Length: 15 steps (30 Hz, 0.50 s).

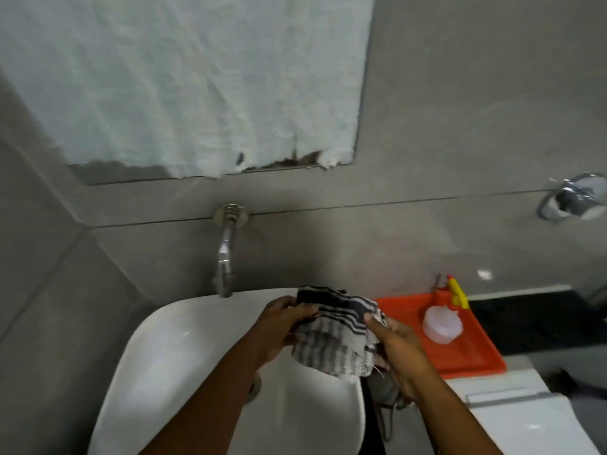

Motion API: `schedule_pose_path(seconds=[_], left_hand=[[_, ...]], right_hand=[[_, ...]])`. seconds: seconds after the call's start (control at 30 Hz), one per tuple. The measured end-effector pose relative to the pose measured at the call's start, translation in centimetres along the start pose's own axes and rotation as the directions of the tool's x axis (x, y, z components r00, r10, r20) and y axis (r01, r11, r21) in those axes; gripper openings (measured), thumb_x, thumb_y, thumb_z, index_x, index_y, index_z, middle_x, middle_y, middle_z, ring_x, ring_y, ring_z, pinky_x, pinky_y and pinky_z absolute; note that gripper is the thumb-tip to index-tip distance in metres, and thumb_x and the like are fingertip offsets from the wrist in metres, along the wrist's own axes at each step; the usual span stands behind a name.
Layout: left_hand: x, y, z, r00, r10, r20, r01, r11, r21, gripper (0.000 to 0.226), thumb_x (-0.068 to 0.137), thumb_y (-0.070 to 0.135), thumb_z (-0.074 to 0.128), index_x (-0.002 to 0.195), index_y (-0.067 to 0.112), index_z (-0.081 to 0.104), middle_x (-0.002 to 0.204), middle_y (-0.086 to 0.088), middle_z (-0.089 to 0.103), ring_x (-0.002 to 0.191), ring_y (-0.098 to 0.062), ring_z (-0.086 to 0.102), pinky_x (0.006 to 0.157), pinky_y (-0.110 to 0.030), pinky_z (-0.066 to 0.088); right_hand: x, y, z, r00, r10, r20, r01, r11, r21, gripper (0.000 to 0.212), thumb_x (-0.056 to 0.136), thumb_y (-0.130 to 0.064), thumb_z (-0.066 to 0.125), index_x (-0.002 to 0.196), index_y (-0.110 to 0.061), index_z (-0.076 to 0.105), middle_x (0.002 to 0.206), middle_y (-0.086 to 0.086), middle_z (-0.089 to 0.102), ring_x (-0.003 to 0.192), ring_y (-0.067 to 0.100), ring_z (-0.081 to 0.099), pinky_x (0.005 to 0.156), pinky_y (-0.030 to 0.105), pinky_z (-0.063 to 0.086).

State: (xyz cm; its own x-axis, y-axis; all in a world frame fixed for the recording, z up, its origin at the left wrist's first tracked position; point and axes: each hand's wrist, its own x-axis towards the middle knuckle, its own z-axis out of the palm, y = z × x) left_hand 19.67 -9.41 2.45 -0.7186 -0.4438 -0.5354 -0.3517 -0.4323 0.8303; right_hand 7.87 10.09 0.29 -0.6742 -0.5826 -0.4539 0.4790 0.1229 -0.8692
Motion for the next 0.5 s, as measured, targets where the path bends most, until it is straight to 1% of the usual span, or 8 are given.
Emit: schedule_pose_path(seconds=[0.1,0.17,0.2,0.27,0.3,0.4,0.47,0.5], left_hand=[[3.6,0.9,6.4,0.996,-0.022,0.085,-0.004,0.958,0.287,0.026,0.079,0.001,0.071,0.104,0.005,0.065,0.096,-0.015,0.07,0.086,-0.027,0.067,0.076,-0.036,0.055],[6.6,0.8,10.5,0.993,-0.018,0.118,-0.041,0.875,0.482,0.015,0.081,0.004,0.069,0.094,0.011,0.064,0.086,-0.007,0.068,0.075,-0.017,0.065,0.064,-0.026,0.056],[8.2,0.7,12.6,0.991,0.003,0.132,-0.077,0.823,0.563,0.012,0.082,0.006,0.069,0.089,0.013,0.062,0.083,-0.004,0.066,0.073,-0.014,0.064,0.059,-0.022,0.054],[11.5,-0.2,16.1,0.983,0.05,0.175,-0.161,0.69,0.705,0.009,0.08,0.009,0.069,0.083,0.012,0.061,0.086,-0.009,0.068,0.081,-0.021,0.067,0.065,-0.025,0.049],[13.1,-0.7,17.7,0.98,0.053,0.193,-0.185,0.615,0.766,0.006,0.08,0.01,0.068,0.082,0.011,0.063,0.09,-0.013,0.07,0.088,-0.027,0.069,0.069,-0.027,0.048],[18.3,-3.1,21.0,0.974,0.053,0.222,-0.222,0.43,0.875,0.023,0.08,0.018,0.066,0.099,0.005,0.067,0.108,-0.018,0.07,0.103,-0.033,0.066,0.08,-0.032,0.05],[21.4,-4.8,22.5,0.968,0.058,0.245,-0.25,0.35,0.903,0.031,0.083,0.023,0.063,0.11,0.006,0.064,0.117,-0.018,0.067,0.107,-0.033,0.064,0.088,-0.037,0.052],[22.9,-5.7,23.1,0.968,0.049,0.247,-0.249,0.35,0.903,0.034,0.085,0.026,0.061,0.115,0.01,0.062,0.121,-0.015,0.066,0.108,-0.032,0.063,0.091,-0.038,0.052]], right_hand=[[-0.3,2.0,-5.9,0.976,0.135,-0.171,-0.101,0.975,0.197,0.025,0.091,-0.022,0.068,0.104,-0.002,0.073,0.096,0.016,0.078,0.08,0.033,0.073,0.065,0.036,0.059],[0.1,3.1,-8.9,0.947,0.232,-0.223,-0.156,0.937,0.313,0.02,0.093,-0.019,0.065,0.105,-0.005,0.073,0.094,0.014,0.08,0.079,0.028,0.077,0.067,0.039,0.061],[0.5,3.6,-10.3,0.933,0.279,-0.228,-0.183,0.912,0.367,0.02,0.093,-0.016,0.064,0.109,-0.005,0.071,0.1,0.016,0.079,0.087,0.03,0.076,0.074,0.042,0.061],[1.7,4.5,-12.4,0.903,0.356,-0.242,-0.23,0.874,0.429,0.027,0.094,-0.01,0.063,0.119,-0.002,0.065,0.112,0.02,0.074,0.104,0.035,0.07,0.085,0.045,0.057],[2.5,5.0,-13.2,0.889,0.383,-0.251,-0.248,0.863,0.44,0.03,0.094,-0.008,0.062,0.123,0.0,0.062,0.113,0.02,0.072,0.105,0.036,0.068,0.086,0.046,0.056],[5.8,6.5,-14.3,0.847,0.452,-0.279,-0.277,0.825,0.493,0.03,0.095,0.0,0.057,0.125,0.007,0.057,0.093,0.021,0.068,0.077,0.031,0.065,0.071,0.048,0.058],[8.4,7.5,-14.7,0.821,0.493,-0.287,-0.295,0.798,0.525,0.028,0.096,0.002,0.053,0.124,0.005,0.058,0.107,0.025,0.067,0.076,0.029,0.063,0.053,0.04,0.057],[9.6,8.0,-14.8,0.815,0.508,-0.278,-0.31,0.788,0.532,0.028,0.097,0.0,0.052,0.125,0.002,0.057,0.116,0.024,0.065,0.081,0.03,0.064,0.05,0.037,0.057]])
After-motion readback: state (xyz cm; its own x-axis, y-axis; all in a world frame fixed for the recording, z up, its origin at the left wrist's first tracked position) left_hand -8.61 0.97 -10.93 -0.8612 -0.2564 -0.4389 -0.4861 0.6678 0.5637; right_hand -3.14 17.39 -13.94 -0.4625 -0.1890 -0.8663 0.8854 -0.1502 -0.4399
